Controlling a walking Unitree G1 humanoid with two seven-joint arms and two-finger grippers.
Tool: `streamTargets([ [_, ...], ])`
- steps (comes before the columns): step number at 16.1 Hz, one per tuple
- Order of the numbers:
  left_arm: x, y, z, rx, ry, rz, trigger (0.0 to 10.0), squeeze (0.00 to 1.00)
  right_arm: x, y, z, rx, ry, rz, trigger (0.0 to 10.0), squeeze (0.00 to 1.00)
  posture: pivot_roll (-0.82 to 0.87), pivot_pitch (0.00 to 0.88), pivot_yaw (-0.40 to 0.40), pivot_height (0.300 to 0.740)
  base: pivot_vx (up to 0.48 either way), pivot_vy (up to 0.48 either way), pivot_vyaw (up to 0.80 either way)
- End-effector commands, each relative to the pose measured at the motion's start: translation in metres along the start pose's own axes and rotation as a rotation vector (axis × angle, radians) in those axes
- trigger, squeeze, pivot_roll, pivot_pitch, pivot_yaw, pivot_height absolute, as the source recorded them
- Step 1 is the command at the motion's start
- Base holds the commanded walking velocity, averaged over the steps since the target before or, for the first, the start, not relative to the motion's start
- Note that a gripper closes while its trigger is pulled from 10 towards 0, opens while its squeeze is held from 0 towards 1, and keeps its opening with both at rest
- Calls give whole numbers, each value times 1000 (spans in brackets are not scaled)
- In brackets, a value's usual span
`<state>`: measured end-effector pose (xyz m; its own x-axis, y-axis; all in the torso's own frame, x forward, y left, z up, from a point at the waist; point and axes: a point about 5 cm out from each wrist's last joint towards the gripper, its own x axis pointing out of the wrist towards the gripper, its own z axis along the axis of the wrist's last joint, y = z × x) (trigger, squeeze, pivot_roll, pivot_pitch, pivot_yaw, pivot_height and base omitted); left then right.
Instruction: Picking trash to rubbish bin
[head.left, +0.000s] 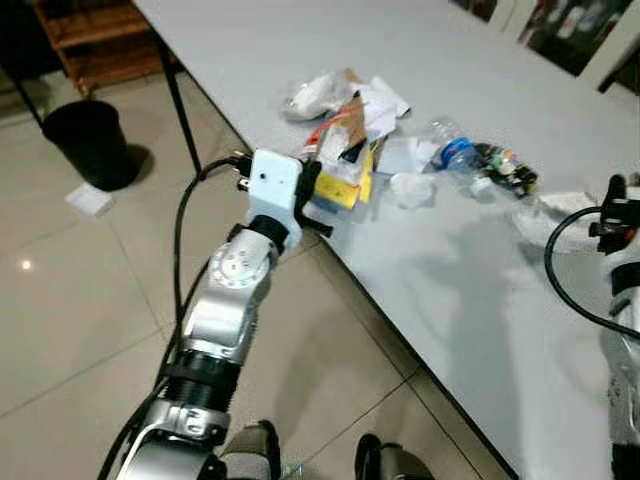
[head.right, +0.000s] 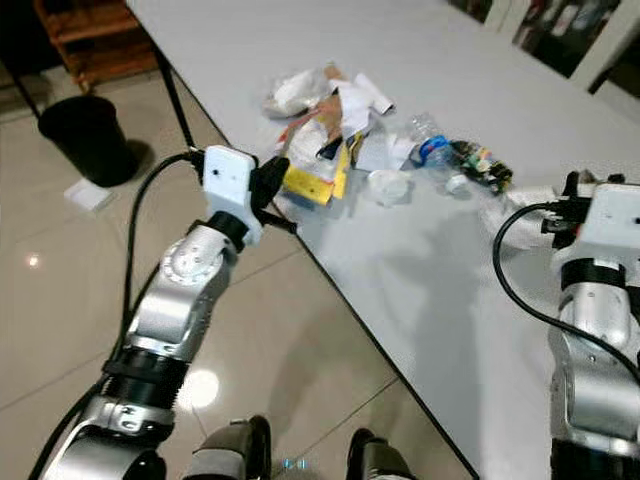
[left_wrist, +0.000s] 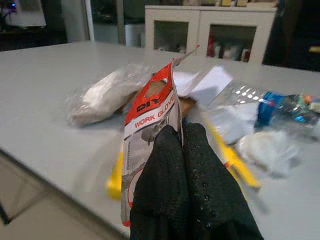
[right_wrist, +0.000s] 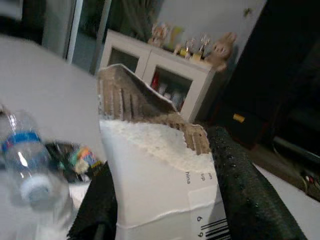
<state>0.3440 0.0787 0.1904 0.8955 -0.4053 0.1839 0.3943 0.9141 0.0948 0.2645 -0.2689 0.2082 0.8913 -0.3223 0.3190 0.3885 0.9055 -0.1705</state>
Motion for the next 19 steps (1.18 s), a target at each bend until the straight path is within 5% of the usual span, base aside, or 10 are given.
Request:
streamTargets([
  [1, 4, -7, 1, 5, -11, -15, 0, 0, -4, -3, 5, 17, -3, -14, 0, 0, 122, 124, -57, 740, 0, 0, 0],
  [7, 12, -15, 1, -14, -28, -30, 0, 0, -18, 12, 19, 89, -28, 16, 0, 0, 97, 99, -48, 740, 0, 0, 0],
  [8, 13, -15, 1, -15, -32, -29, 0, 0, -19, 14, 24, 102, -39, 24, 1098, 0, 97, 96, -48, 740, 0, 0, 0],
  [9, 14, -15, 1, -14, -33, -29, 0, 0, -19, 15, 27, 114, -43, 29, 10000, 0, 97, 94, -48, 740, 0, 0, 0],
  [16, 2, 6, -9, 43, 8, 78, 0, 0, -37, 29, 34, 182, -41, 87, 10000, 0, 106, 85, -41, 740, 0, 0, 0],
  [17, -1, 10, -12, 57, 22, 108, 3098, 0, -43, 32, 34, 189, -32, 100, 10000, 0, 109, 84, -41, 740, 0, 0, 0],
  [18, -2, 11, -12, 62, 22, 115, 3686, 0, -44, 33, 33, 193, -27, 102, 10000, 0, 113, 84, -42, 740, 0, 0, 0],
  [19, -2, 11, -12, 66, 20, 120, 2980, 0, -46, 35, 32, 198, -16, 106, 10000, 0, 113, 84, -42, 740, 0, 0, 800],
])
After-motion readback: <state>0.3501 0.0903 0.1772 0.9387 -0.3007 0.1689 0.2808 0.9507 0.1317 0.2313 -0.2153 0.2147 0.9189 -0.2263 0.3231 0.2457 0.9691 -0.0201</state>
